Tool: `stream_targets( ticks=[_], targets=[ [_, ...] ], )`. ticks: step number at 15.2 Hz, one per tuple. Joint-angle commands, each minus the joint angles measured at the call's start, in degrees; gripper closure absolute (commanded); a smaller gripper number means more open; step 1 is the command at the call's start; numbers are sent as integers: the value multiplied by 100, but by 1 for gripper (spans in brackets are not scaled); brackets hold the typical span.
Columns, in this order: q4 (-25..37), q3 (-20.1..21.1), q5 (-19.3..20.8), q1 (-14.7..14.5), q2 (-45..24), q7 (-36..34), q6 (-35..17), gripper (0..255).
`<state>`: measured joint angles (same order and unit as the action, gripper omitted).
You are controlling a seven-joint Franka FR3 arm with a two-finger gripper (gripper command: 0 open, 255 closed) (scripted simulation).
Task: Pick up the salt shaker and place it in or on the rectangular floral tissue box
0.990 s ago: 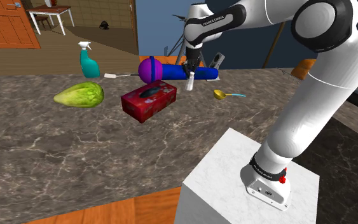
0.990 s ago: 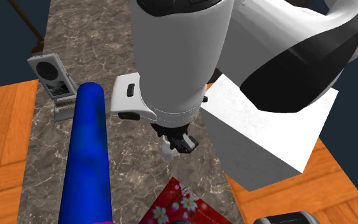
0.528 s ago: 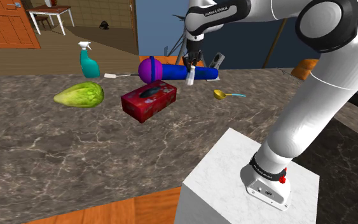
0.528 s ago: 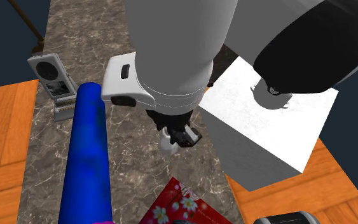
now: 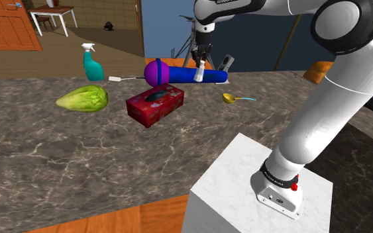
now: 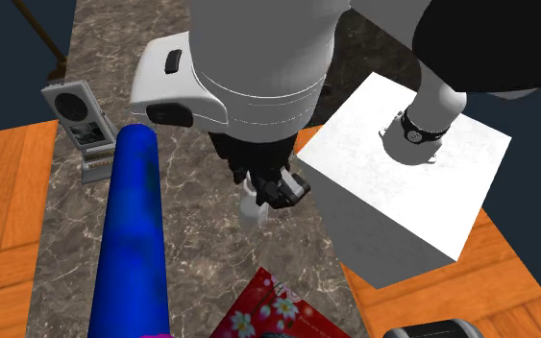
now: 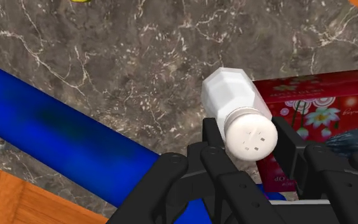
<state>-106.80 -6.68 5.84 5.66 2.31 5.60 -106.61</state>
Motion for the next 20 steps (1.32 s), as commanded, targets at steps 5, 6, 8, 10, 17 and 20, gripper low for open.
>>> stream_targets(
  ticks=[5, 6, 8, 10, 17, 20],
  targets=[
    [791, 297, -34, -292, -477, -548, 372, 255],
    [963, 352, -36, -351, -588, -656, 444, 255],
    [1336, 454, -36, -471, -827, -865, 598, 255],
    [1751, 548, -30, -594, -1092, -1069, 768, 255],
    [3682, 810, 40, -1060, -2295, -1714, 1565, 255],
    [4106, 846, 62, -1168, -2596, -1836, 1701, 255]
  ],
)
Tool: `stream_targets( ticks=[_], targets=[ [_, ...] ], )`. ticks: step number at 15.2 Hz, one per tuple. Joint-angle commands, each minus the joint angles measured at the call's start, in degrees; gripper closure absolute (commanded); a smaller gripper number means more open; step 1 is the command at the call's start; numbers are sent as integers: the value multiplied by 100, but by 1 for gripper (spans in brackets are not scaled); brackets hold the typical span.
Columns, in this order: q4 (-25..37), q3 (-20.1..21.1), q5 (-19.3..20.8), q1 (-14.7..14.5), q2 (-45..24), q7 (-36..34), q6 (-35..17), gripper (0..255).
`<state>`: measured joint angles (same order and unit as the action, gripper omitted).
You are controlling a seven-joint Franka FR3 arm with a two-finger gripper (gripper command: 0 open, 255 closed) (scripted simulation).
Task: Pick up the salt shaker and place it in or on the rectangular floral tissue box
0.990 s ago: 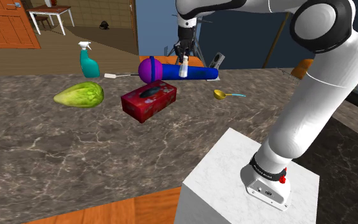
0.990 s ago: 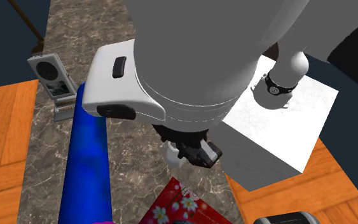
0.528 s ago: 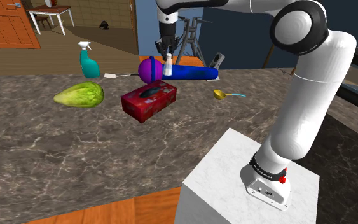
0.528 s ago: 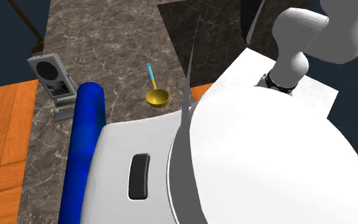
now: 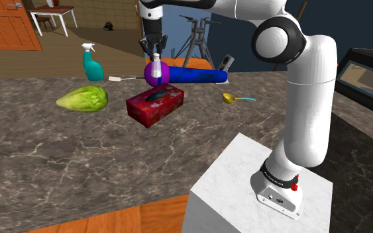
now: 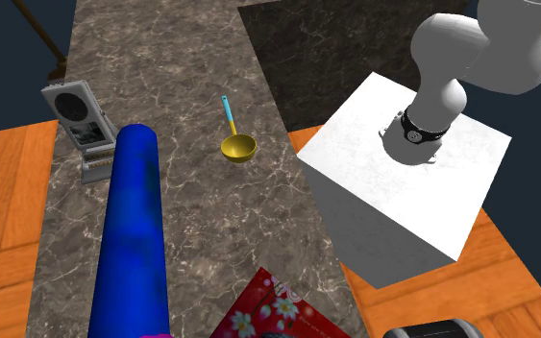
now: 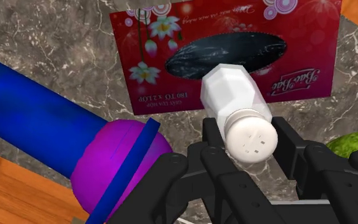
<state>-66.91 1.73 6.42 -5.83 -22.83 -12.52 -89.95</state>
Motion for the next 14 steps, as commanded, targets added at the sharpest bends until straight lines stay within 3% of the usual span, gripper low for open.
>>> stream_targets(
  ticks=[1, 14],
  targets=[
    [-10, 5, 3, -16, -51, -33, -60, 255],
    [-1287, 5, 11, 11, 129, -131, -1153, 255]
  ],
)
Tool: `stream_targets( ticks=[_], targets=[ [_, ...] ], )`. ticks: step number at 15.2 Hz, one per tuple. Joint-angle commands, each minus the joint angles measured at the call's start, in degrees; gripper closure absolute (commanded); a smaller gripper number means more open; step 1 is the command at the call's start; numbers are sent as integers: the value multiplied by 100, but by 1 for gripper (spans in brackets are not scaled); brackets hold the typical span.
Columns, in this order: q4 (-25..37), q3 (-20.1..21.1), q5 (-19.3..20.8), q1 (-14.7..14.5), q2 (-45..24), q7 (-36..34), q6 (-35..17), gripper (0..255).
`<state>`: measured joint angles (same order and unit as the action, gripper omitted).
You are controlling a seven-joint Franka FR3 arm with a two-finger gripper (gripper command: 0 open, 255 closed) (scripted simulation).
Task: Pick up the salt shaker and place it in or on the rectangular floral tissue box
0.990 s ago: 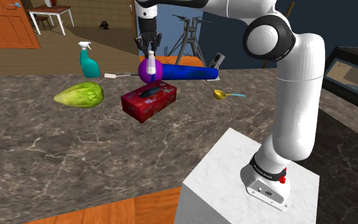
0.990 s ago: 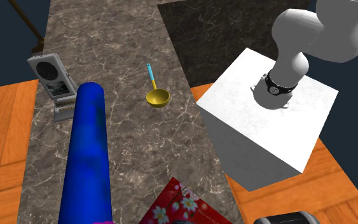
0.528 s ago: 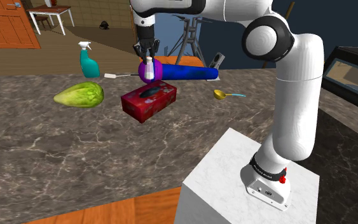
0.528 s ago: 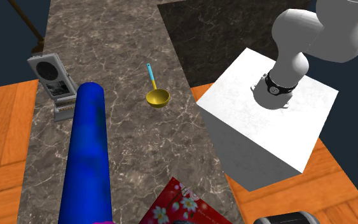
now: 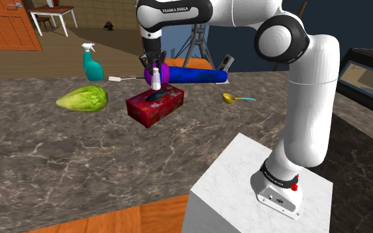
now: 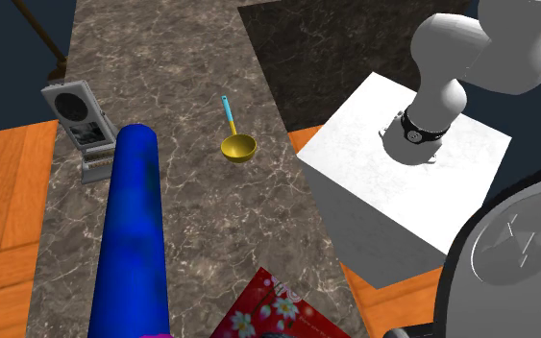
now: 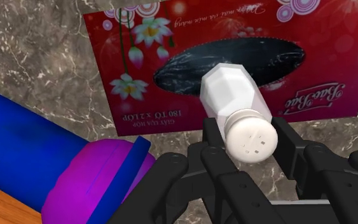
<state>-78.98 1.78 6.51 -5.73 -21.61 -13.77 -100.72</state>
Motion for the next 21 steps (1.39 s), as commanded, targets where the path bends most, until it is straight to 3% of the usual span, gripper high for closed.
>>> stream_targets(
  ticks=[1, 5, 13, 14, 19, 21],
  targets=[
    [-158, -1, 3, 3, 9, -14, -153, 255],
    [-498, -3, 13, 8, -8, -49, -507, 255],
    [-498, -3, 13, 8, -8, -49, -507, 255],
    [-498, -3, 13, 8, -8, -49, -507, 0],
    [-498, -3, 13, 8, -8, -48, -507, 0],
    [-143, 7, 5, -14, 11, -37, -133, 0]
  ],
)
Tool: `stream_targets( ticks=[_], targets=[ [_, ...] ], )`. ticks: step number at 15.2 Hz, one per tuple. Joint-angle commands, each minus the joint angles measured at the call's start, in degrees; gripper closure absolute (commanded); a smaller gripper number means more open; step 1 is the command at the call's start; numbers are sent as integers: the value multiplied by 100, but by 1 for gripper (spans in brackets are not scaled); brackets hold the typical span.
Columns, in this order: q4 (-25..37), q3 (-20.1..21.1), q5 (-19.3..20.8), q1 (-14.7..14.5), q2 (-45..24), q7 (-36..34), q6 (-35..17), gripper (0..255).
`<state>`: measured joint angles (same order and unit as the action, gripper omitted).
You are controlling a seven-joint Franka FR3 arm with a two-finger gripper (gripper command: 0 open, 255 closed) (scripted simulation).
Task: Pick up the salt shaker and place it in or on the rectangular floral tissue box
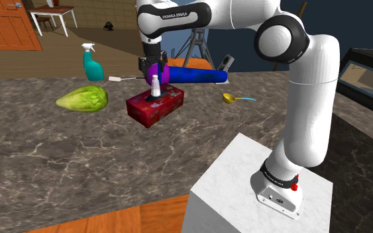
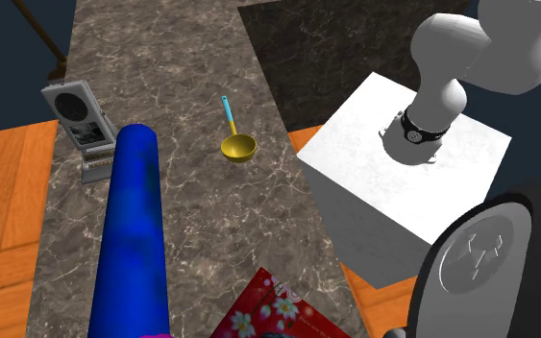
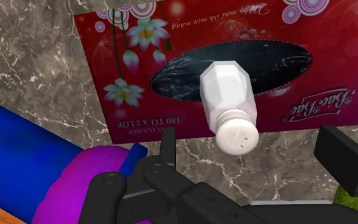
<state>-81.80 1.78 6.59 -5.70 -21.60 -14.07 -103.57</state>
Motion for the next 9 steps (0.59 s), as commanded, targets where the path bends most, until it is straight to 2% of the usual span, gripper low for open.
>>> stream_targets(
  ticks=[1, 2, 9],
  targets=[
    [337, 12, -4, -29, 5, -1, 346, 0],
    [504, 15, -6, -39, -6, 4, 503, 0],
    [505, 15, -6, -39, -6, 4, 503, 0]
  ],
)
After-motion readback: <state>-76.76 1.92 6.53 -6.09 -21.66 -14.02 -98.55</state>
